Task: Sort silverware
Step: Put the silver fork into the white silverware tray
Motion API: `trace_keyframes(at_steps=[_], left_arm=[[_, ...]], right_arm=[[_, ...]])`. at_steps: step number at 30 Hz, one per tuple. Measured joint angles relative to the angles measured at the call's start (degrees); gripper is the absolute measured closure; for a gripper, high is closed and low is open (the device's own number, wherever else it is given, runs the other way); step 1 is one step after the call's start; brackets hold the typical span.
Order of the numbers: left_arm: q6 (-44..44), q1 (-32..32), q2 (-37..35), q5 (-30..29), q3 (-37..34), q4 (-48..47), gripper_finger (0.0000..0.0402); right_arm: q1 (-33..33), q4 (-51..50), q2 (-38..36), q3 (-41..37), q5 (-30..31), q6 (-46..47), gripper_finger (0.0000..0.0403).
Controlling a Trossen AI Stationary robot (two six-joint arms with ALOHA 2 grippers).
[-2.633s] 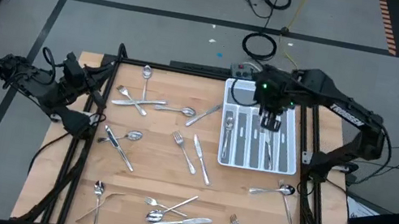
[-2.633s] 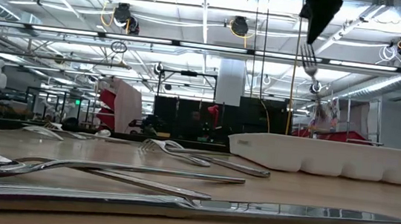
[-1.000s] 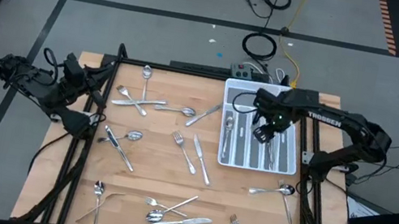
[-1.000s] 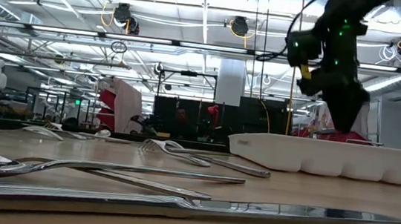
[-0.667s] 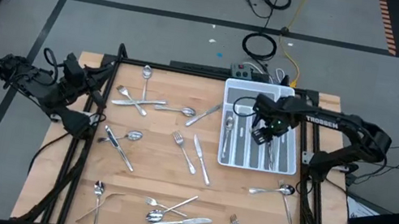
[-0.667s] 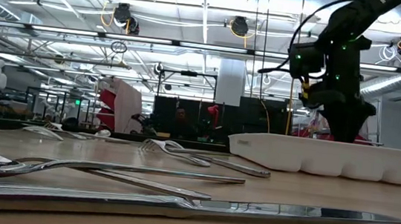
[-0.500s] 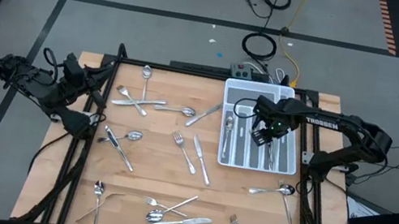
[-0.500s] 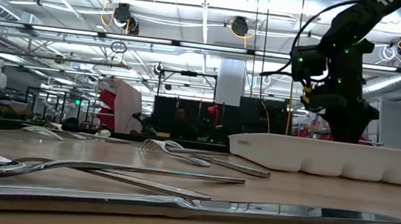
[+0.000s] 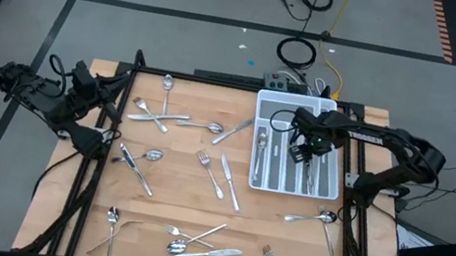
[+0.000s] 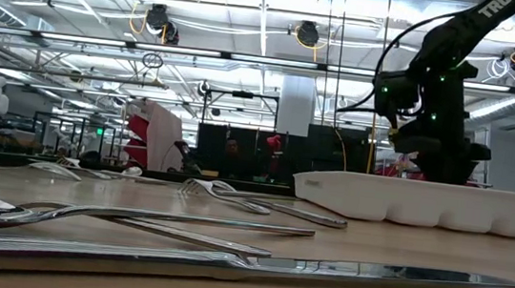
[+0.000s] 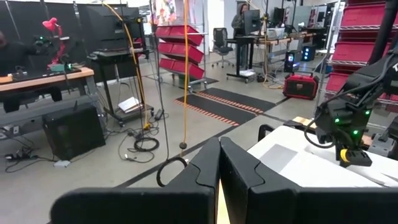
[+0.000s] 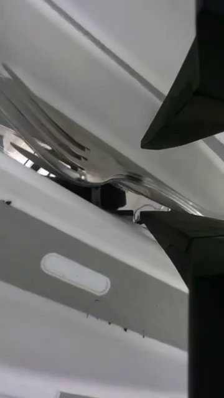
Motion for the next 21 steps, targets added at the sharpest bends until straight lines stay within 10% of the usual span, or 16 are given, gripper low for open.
trace_keyframes(at_steps=[9,21], left_arm=[[0.0,0.0,0.0,0.0,0.0,0.0,0.0386],[0.1,0.0,0.0,0.0,0.0,-0.2,0.0386]], right_arm=[[0.0,0.8,3.8,0.2,-0.1,-0.1,0.0264],[0.1,1.3,4.2,0.0,0.2,-0.3,0.0395]])
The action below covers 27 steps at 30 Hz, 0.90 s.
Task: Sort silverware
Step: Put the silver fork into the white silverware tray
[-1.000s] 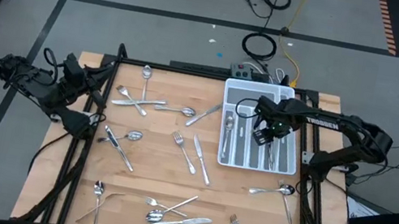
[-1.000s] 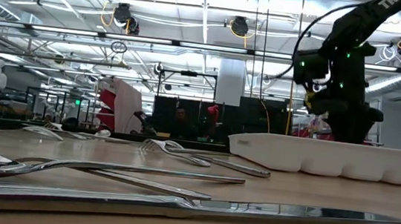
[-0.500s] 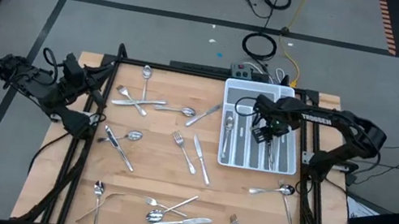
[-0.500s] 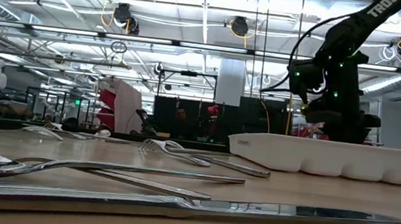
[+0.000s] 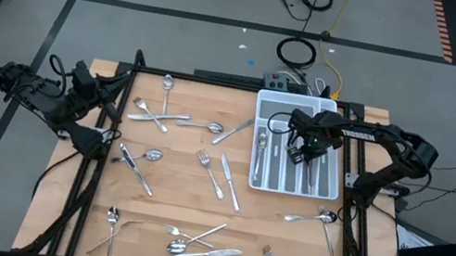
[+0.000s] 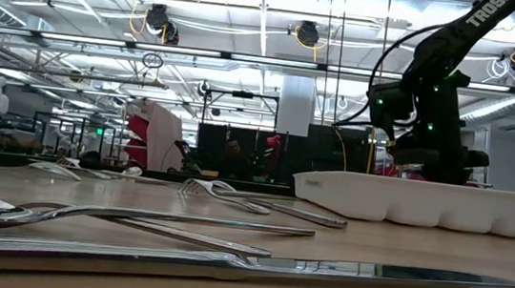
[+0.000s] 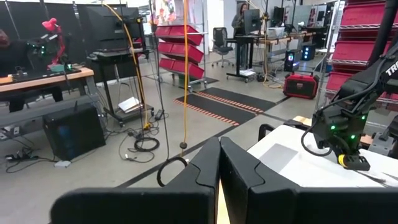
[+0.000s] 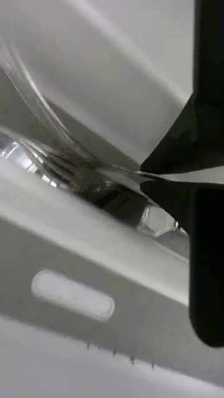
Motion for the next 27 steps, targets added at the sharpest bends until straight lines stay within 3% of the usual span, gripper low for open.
trace_keyframes(at_steps=[8,15,21,27], left_arm=[[0.0,0.0,0.0,0.0,0.0,0.0,0.0386],[0.0,0.0,0.0,0.0,0.0,-0.1,0.0386],[0.0,0.0,0.0,0.0,0.0,-0.2,0.0386],[0.0,0.0,0.0,0.0,0.0,-0.2,0.0386]], right_arm=[[0.1,-2.0,-0.8,0.0,-0.5,0.7,0.04],[1.0,-4.0,-6.2,2.4,-0.3,3.1,0.0402],[2.2,-14.3,-9.0,12.2,5.2,9.4,0.0403],[8.1,-22.5,-5.5,26.1,12.8,17.4,0.0403]])
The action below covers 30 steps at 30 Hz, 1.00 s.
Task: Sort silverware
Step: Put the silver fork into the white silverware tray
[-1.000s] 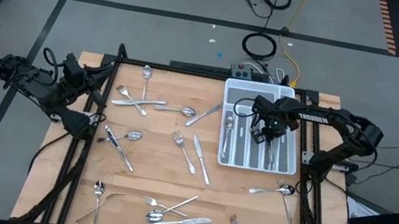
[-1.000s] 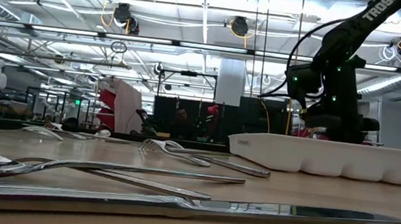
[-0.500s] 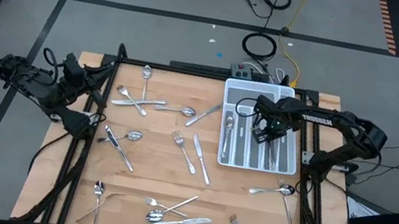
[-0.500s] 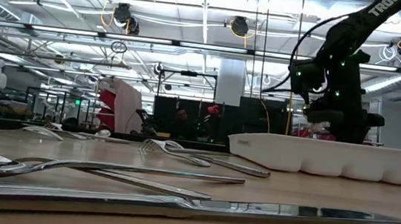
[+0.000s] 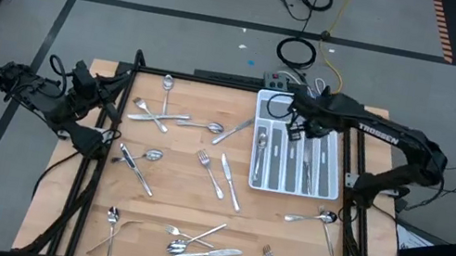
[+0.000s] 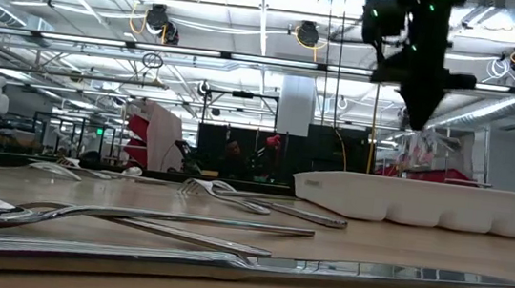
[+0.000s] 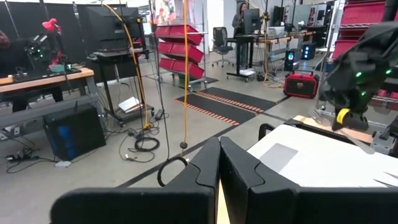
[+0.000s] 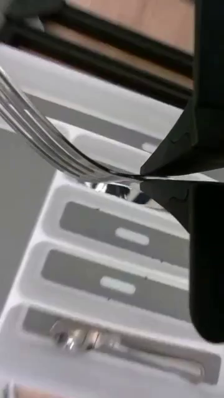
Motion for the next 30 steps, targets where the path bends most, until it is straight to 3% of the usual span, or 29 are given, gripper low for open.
trace_keyframes(at_steps=[7,17,30], left_arm=[[0.0,0.0,0.0,0.0,0.0,0.0,0.0386],[0.0,0.0,0.0,0.0,0.0,0.0,0.0386],[0.0,0.0,0.0,0.0,0.0,-0.7,0.0386]], right_arm=[[6.1,-15.5,12.0,11.3,5.0,10.7,0.0403],[10.4,-15.3,29.0,14.1,-0.9,12.6,0.0403],[9.1,-15.4,36.6,15.4,0.4,14.2,0.0403]])
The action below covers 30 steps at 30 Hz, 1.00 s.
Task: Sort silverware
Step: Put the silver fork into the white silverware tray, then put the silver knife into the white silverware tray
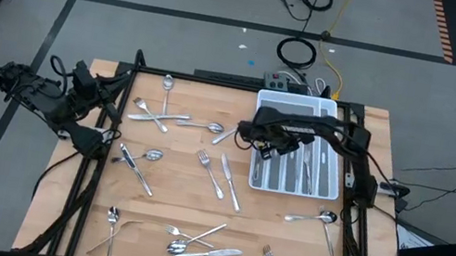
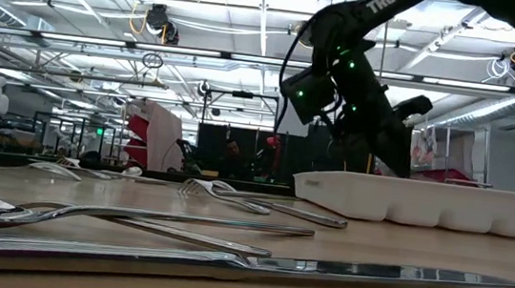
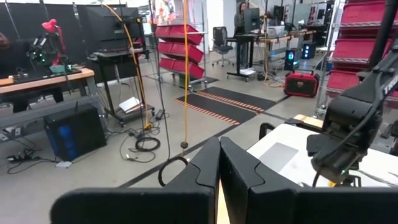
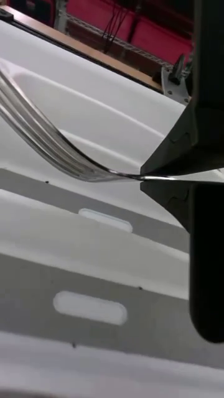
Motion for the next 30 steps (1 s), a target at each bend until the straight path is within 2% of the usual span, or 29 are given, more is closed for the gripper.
trace_keyframes(at_steps=[11,25,30], left_arm=[[0.0,0.0,0.0,0.0,0.0,-0.4,0.0386],[-0.1,0.0,0.0,0.0,0.0,-0.3,0.0386],[-0.1,0.0,0.0,0.0,0.0,0.0,0.0386]], right_arm=[[-1.2,2.6,0.8,0.0,-0.1,-2.7,0.04],[-1.2,5.5,0.8,0.0,0.1,-6.2,0.033],[-1.2,5.8,-0.2,0.0,0.1,-7.2,0.0317]])
